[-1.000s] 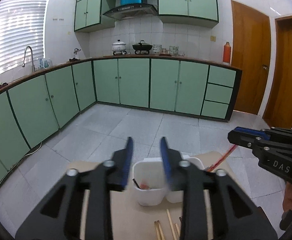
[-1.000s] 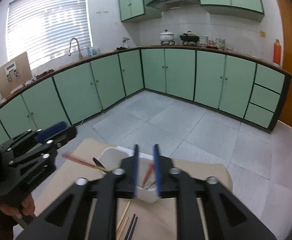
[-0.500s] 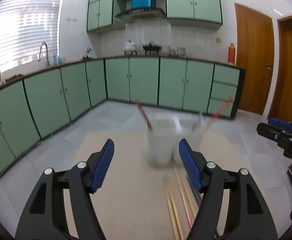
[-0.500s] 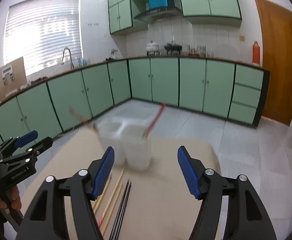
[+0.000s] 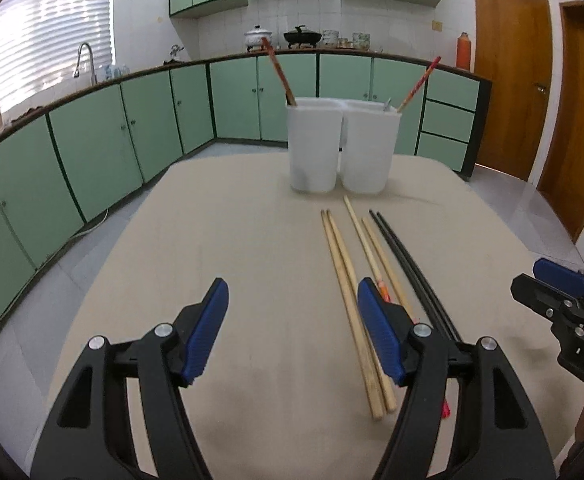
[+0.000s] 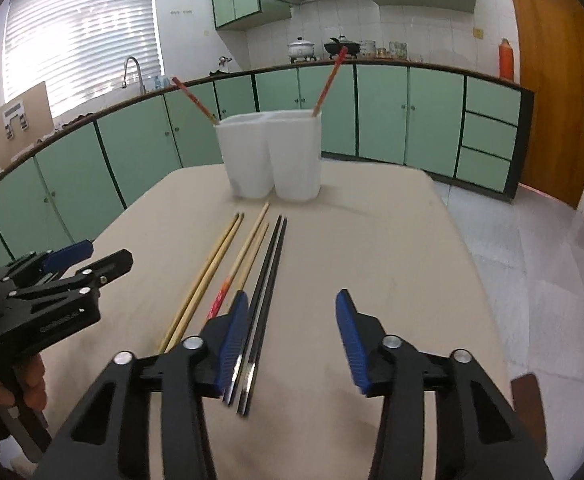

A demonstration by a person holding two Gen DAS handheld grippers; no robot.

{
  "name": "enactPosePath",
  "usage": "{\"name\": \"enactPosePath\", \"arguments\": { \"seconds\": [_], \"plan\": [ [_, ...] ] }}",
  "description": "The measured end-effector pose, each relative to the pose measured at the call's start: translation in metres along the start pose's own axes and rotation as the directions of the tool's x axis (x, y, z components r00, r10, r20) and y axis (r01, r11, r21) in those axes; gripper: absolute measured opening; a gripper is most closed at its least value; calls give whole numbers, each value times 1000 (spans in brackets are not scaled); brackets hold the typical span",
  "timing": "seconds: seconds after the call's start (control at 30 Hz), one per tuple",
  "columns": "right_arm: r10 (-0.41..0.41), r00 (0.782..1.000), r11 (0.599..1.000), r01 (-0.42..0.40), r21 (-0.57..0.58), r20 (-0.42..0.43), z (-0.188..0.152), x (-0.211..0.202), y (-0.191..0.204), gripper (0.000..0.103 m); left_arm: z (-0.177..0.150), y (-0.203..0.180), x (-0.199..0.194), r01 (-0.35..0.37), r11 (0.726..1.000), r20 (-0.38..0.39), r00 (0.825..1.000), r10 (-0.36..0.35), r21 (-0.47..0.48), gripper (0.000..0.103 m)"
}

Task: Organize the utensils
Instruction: 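Lower the chopstick into the holder and open the right tool, then move the right tool down to the tips of the black chopsticks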

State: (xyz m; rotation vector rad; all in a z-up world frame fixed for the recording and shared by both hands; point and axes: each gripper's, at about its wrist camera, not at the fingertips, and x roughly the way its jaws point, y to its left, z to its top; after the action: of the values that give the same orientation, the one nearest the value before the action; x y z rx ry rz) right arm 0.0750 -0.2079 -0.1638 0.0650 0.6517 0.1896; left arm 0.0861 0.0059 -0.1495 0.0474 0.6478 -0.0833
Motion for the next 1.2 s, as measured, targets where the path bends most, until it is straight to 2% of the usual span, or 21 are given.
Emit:
{"name": "enactPosePath", "arguments": {
  "seconds": [0.43,0.57,0.97,1.2],
  "plan": [
    [29,998,1000,-30,-10,-58,-39,-3,21,31,-29,-12,-14,3,1000,-8,1000,-3,4,65],
    [28,995,999,-31,-27,-92,-47,1,26,24,-33,-13,-14,-2,1000,-9,1000,2,4,65],
    [35,987,999,-40,-27,-157,-58,14,27,12,-44,-16,-11,-2,1000,-30,1000,3,8,65],
    [29,987,998,-37,-46,-159,-57,18,28,7,-48,-17,-10,10,1000,-38,999,-10,10,65]
  ]
}}
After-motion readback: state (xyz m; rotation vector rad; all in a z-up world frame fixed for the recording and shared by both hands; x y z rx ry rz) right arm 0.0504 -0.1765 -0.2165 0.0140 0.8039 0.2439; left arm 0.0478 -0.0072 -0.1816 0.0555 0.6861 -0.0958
